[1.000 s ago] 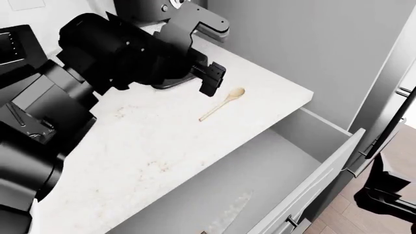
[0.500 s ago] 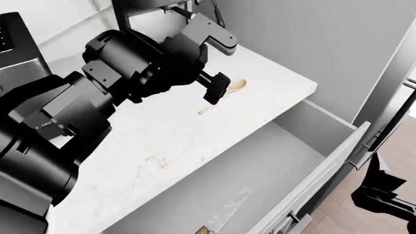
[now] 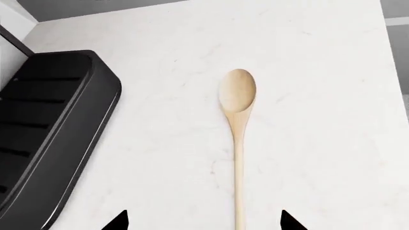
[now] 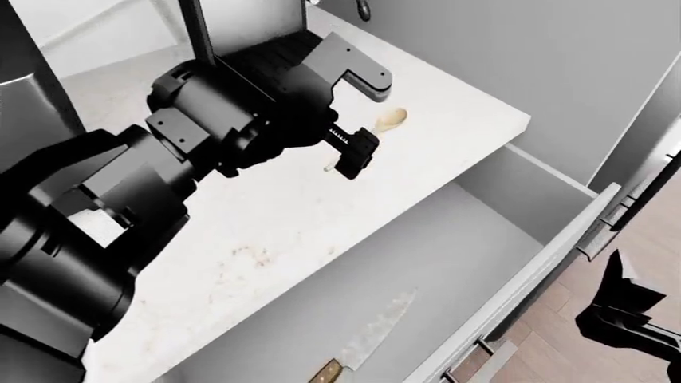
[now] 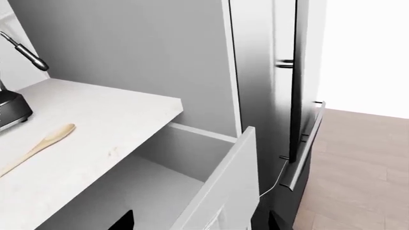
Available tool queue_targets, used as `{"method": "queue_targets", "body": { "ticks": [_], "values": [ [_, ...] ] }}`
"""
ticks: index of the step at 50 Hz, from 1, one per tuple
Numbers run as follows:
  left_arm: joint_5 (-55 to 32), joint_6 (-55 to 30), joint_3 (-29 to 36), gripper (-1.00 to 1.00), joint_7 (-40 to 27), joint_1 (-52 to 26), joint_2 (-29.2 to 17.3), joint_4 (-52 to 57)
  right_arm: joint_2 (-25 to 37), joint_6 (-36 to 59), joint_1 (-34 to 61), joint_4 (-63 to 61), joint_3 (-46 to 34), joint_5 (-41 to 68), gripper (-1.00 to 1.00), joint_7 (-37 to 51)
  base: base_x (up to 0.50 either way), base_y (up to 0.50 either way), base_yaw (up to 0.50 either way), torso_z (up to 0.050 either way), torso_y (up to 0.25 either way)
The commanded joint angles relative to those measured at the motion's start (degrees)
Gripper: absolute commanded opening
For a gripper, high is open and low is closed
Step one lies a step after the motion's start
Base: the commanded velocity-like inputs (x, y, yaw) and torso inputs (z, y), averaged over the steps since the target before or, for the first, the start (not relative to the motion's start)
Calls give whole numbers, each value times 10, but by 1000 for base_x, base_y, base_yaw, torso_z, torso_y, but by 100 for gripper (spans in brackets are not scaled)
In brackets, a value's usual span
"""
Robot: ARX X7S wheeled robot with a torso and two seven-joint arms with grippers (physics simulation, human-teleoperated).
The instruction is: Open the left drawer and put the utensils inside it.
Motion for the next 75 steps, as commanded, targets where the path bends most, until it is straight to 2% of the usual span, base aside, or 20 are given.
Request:
{"method": "queue_targets", "body": {
  "ticks": [1, 12, 18, 27, 47, 56, 74, 75],
  "values": [
    [6, 9, 2, 100, 4, 3, 8, -20, 3, -8, -7, -2, 1, -3, 100, -3, 0, 0, 0, 0, 0],
    [3, 5, 4, 100, 8, 4, 1, 0, 5, -13, -6, 0, -8, -9, 100, -4, 0, 0, 0, 0, 0],
    [12, 18, 11, 100, 4, 8, -17, 45, 3, -14, -7, 0, -11, -17, 100, -10, 0, 0, 0, 0, -83],
    [10, 23, 3, 100, 19, 7, 7, -23, -7, -13, -12, -3, -14, -42, 100, -32, 0, 0, 0, 0, -167],
    [27, 41, 24, 100, 29, 40, 23, -39, -5, -24, -20, -2, -19, -54, 100, -42, 0, 0, 0, 0, 0],
    [43, 68, 37, 100, 44, 52, 44, -87, -11, -26, -21, -2, -27, -75, 100, -57, 0, 0, 0, 0, -6],
    [21, 92, 71, 100, 17, 60, 45, -93, -18, -37, -34, -4, -33, -98, 100, -78, 0, 0, 0, 0, -42],
    [21, 93, 75, -100, 17, 60, 45, -92, -16, -38, -33, -2, -33, -94, 100, -74, 0, 0, 0, 0, -13]
  ]
}}
